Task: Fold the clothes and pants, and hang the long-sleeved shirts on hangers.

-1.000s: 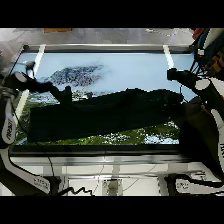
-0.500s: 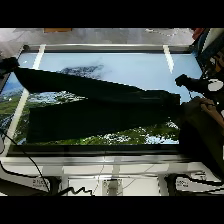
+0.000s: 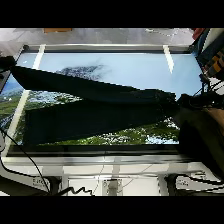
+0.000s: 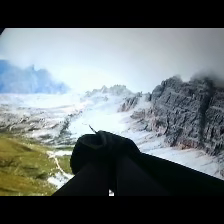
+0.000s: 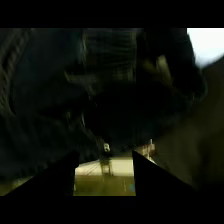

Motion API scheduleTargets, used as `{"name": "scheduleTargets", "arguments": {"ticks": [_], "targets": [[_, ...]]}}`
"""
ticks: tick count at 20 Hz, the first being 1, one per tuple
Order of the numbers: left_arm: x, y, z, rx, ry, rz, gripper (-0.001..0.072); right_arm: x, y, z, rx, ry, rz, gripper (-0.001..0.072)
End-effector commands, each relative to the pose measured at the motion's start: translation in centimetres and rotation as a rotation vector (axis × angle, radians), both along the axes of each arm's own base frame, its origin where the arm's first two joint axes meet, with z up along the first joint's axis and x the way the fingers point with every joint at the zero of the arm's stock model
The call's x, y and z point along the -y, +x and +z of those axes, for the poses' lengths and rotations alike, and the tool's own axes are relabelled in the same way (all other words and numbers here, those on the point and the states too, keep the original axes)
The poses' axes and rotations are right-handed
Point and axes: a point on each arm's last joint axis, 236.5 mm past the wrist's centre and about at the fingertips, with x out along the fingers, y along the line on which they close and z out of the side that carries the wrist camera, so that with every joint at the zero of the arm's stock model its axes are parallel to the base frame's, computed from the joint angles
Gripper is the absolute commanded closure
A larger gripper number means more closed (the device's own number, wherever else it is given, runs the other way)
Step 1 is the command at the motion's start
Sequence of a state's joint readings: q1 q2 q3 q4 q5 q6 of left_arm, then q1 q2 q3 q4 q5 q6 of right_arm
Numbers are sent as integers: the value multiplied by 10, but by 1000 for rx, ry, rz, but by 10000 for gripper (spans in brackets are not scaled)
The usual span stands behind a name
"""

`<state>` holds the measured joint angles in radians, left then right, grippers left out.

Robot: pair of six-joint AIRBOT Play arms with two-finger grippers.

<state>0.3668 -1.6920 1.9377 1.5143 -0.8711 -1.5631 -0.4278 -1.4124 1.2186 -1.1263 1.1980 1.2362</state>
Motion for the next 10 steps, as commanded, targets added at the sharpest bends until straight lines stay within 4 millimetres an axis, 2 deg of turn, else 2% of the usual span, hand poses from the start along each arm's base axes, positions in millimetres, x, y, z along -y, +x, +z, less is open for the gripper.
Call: {"name": "scheduleTargets", "arguments": {"ticks": [1,3,5,7,10], "targets": [[-2,20,30,143,55,-2,687,-25,-63,-20,-242,92,96,340],[-9,21,35,165,65,8,687,-35,-73,-36,-273,137,75,337],[-20,16,35,161,74,26,687,-28,-63,-57,-251,128,-75,337],[-37,9,34,140,126,51,687,-16,-41,-69,-185,116,-243,260],[-48,5,34,133,137,69,687,-24,14,-59,-1,200,-373,257]]}}
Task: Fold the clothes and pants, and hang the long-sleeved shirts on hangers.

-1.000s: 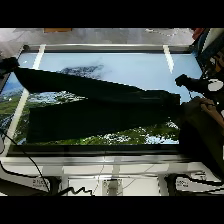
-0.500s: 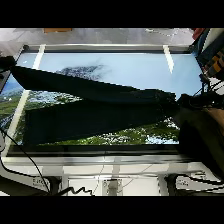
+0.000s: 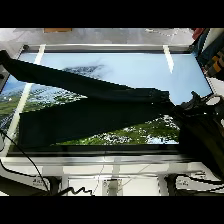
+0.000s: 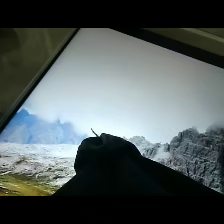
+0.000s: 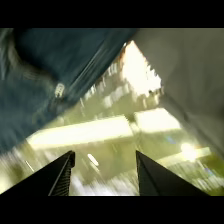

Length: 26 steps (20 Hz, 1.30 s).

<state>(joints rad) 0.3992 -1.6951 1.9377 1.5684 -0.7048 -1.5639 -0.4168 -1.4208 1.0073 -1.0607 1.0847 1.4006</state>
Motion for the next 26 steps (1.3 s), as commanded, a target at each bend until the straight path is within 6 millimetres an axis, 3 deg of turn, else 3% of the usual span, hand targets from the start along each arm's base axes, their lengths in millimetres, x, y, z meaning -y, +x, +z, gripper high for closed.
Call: {"name": "scheduleTargets", "arguments": {"ticks": [1,5,7,12,13,17,18,19,22,23,26], "targets": [[-12,-4,2,1,27,20,687,-1,58,3,176,27,-207,247],[-5,1,-6,-14,21,6,686,-26,94,-19,259,-48,-199,220],[-4,2,-7,-17,20,5,686,-26,104,-30,259,-47,-274,233],[-5,1,-7,-18,20,6,686,-17,109,-22,290,-139,-161,679],[-5,2,-8,-19,20,6,686,-18,109,-19,284,-148,-132,682],[-5,1,-10,-25,17,5,686,-7,104,1,278,-231,-29,657],[-4,1,-12,-31,14,5,686,-1,101,4,274,-236,-38,461],[-4,0,-15,-44,9,6,686,8,97,4,251,-217,-92,336],[-4,-2,-26,-77,-5,6,686,25,76,-4,155,-164,-172,313],[-4,-2,-31,-88,-10,6,686,29,72,-6,137,-155,-179,269],[-3,-3,-47,-130,-28,6,686,28,67,-13,108,-133,-181,259]]}}
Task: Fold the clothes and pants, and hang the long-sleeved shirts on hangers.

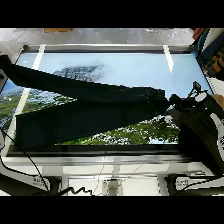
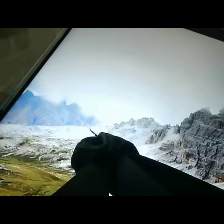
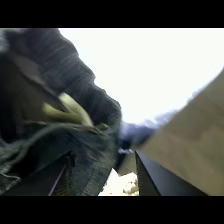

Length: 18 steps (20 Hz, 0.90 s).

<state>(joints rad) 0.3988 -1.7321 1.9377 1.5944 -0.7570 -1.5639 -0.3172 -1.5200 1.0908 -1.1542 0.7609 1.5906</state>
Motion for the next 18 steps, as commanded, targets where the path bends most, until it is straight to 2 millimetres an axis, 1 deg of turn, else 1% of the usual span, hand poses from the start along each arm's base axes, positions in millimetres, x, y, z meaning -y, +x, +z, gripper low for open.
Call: {"name": "scheduleTargets", "arguments": {"ticks": [1,4,7,8,9,10,11,12,13,14,15,16,18], "targets": [[1,-2,-16,-45,-20,0,686,-2,-9,-10,-50,53,-22,260],[0,-1,-14,-35,-15,0,686,-20,-5,-23,-52,133,6,260],[0,0,-14,-33,-14,0,686,-35,-6,-39,-83,141,41,266],[0,0,-14,-33,-15,0,686,-38,-2,-42,-72,121,61,335],[0,0,-14,-33,-15,0,686,-40,4,-41,-48,96,86,473],[0,0,-14,-33,-15,0,686,-43,8,-39,-25,74,107,593],[0,0,-14,-33,-15,0,686,-46,11,-36,-9,58,135,682],[0,0,-14,-33,-15,0,686,-52,9,-31,-2,44,190,682],[0,0,-13,-33,-13,0,685,-60,2,-26,-7,35,263,683],[1,-1,-10,-42,17,-20,686,-68,-9,-19,-32,46,318,683],[0,-4,-4,-54,67,-48,686,-76,-27,-11,-77,61,373,684],[-2,-6,4,-60,112,-69,686,-79,-46,-3,-129,49,435,684],[-6,-11,15,-66,170,-92,686,-76,-86,16,-240,-22,534,685]]}}
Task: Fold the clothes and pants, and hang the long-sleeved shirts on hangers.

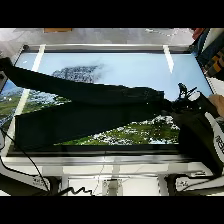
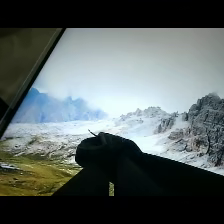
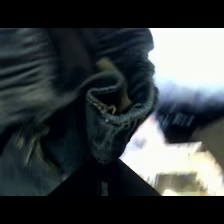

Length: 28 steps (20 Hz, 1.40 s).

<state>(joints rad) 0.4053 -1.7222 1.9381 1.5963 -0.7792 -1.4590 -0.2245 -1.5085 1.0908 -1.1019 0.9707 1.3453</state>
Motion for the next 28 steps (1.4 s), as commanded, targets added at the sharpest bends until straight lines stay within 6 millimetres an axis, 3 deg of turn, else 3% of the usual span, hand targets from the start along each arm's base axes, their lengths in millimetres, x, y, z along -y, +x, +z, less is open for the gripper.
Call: {"name": "scheduleTargets", "arguments": {"ticks": [1,4,8,11,12,13,14,15,20,23,26,28], "targets": [[-4,-6,14,-18,96,-46,685,0,-70,27,-159,-112,174,685],[-3,-8,11,-34,89,-47,685,-7,-122,46,-163,-139,139,685],[-15,-20,2,-97,110,-22,686,-12,-196,48,-196,-157,78,684],[-21,-28,-4,-127,94,-10,686,-19,-227,50,-232,-147,91,683],[-20,-29,-6,-135,91,-10,686,-19,-228,51,-229,-147,93,655],[-20,-30,-7,-138,89,-10,686,-18,-226,52,-220,-150,90,471],[-20,-29,-7,-138,88,-10,686,-18,-221,52,-201,-152,84,233],[-20,-29,-7,-138,88,-10,685,-17,-214,52,-175,-156,75,183],[-18,-29,-7,-137,85,-13,686,-24,-192,57,-70,-134,91,185],[-15,-27,-7,-130,72,-18,686,-30,-159,64,52,-96,45,185],[-12,-25,-7,-122,56,-24,685,-38,-160,36,-63,-39,43,183],[-12,-26,-8,-123,56,-24,685,-55,-161,20,-138,57,50,183]]}}
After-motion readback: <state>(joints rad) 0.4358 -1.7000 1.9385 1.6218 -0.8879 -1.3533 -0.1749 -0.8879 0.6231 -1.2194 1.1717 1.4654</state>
